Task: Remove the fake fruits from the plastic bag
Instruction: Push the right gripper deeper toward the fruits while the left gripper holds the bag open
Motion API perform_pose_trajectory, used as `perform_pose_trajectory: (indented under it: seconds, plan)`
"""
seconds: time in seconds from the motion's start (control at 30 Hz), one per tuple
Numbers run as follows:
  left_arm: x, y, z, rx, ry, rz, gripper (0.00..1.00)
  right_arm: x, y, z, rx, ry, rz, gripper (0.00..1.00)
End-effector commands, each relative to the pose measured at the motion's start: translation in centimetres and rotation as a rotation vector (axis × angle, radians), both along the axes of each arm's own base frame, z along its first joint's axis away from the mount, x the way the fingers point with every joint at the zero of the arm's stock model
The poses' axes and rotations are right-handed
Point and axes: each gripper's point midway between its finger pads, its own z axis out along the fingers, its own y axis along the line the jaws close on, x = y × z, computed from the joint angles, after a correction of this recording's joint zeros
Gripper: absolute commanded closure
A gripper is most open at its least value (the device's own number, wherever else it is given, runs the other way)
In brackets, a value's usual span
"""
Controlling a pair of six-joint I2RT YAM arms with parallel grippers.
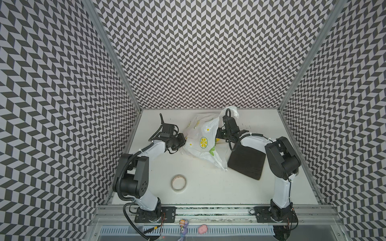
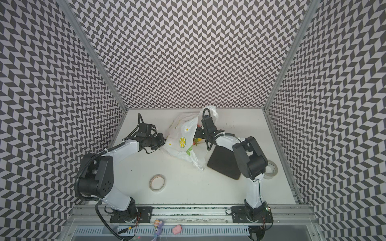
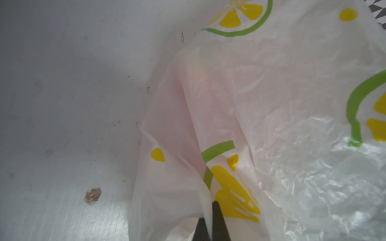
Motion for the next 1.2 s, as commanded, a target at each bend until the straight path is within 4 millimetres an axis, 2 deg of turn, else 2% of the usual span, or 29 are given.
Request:
perform_pose_trajectory:
  seconds: [0.0, 0.13, 0.33, 0.47, 0.77, 0.87, 1.0, 1.07, 1.17]
  plan:
    - [0.3, -0.6, 1.2, 0.012, -0.049, -0.025, 1.0, 1.1, 0.2, -1.2, -0.021, 0.035, -0.089, 0.32]
    - [0.0, -1.2, 1.2, 0.004, -0.042, -0.035, 1.0, 1.0, 0.4, -2.7, -0.046, 0.108, -0.17, 0.36]
    - [-0.6, -1.7, 1.2, 0.006, -0.034, -0.047, 1.0, 0.1, 0.4, -4.1, -0.068, 0.164, -0.246, 0.29]
    - [-0.9, -1.6, 1.3, 0.009, -0.036, -0.044, 1.0, 0.1, 0.3, -5.2, -0.075, 0.188, -0.272, 0.29]
    - [-0.7, -1.5, 1.8, 0.01, -0.054, -0.037, 1.0, 1.2, 0.8, -6.5, -0.095, 0.183, -0.274, 0.42]
    - [-0.7, -1.4, 1.6, 0.013, -0.053, -0.035, 1.0, 1.4, 1.0, -6.6, -0.102, 0.182, -0.27, 0.48]
    - [-0.6, -1.3, 1.5, 0.02, -0.055, -0.025, 1.0, 1.3, 1.1, -6.2, -0.103, 0.176, -0.252, 0.62]
    - [-0.5, -1.2, 1.4, 0.024, -0.055, -0.019, 1.0, 1.2, 1.2, -5.2, -0.092, 0.159, -0.237, 0.68]
    - [-0.3, -0.9, 1.3, 0.03, -0.057, -0.004, 1.0, 1.1, 1.3, -2.8, -0.06, 0.112, -0.211, 0.69]
